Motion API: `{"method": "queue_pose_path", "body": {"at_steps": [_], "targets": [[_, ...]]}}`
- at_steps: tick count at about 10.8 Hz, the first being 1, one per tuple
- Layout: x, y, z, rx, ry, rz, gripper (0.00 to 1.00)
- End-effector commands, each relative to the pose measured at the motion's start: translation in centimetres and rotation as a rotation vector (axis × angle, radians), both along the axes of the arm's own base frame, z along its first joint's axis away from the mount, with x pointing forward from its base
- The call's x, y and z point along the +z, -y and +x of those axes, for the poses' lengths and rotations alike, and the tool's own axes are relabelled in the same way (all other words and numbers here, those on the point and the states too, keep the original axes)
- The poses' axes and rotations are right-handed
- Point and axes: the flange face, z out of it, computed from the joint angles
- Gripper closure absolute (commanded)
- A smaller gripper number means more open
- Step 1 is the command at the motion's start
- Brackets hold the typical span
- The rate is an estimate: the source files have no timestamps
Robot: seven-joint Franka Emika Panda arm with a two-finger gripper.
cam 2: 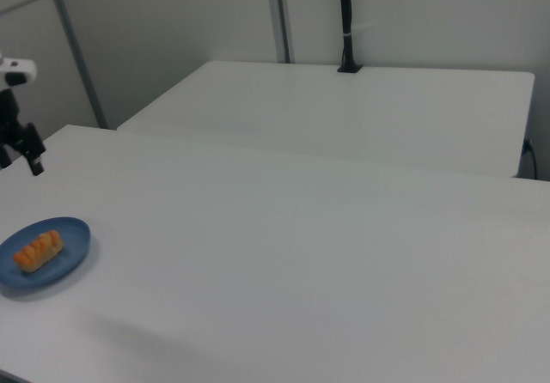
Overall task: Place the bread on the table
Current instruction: 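Move the gripper over the blue plate and lower it onto the bread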
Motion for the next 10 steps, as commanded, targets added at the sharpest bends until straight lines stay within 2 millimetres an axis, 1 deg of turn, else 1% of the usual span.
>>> {"method": "queue_pose_path", "body": {"at_steps": [1, 3, 4, 5, 6, 7, 8, 9, 10], "targets": [[-3.7, -3.9, -2.7, -0.026, 0.037, 0.037, 0.00], [-6.9, -5.7, -2.7, -0.048, 0.025, 0.051, 0.00], [-8.4, -6.2, -2.3, -0.064, 0.014, 0.052, 0.00], [-9.5, -6.5, -1.9, -0.075, 0.013, 0.057, 0.00], [-10.8, -7.5, -2.2, -0.072, 0.014, 0.051, 0.00], [-12.1, -7.9, -2.1, -0.100, 0.017, 0.037, 0.00], [-14.0, -8.1, -1.8, -0.131, 0.012, 0.005, 0.00], [-16.2, -9.4, -2.5, -0.111, 0.015, -0.025, 0.00], [-17.6, -9.7, -2.3, -0.112, 0.017, -0.032, 0.00]]}}
